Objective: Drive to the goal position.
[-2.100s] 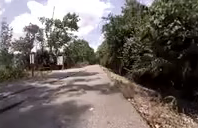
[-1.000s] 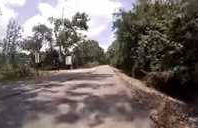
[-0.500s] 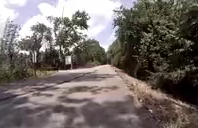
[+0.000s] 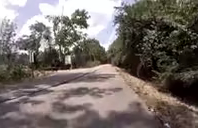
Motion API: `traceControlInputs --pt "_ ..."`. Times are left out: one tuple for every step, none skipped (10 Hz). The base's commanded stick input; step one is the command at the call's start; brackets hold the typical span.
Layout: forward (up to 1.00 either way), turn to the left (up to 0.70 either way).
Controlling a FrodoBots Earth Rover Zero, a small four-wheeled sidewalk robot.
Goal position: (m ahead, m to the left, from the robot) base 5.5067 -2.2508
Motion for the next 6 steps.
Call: traceControlInputs --pt "0.70 0.00" --pt "0.70 0.00" --pt "0.70 0.00" --pt "0.70 0.00" --pt "0.70 0.00" --pt "0.70 0.00"
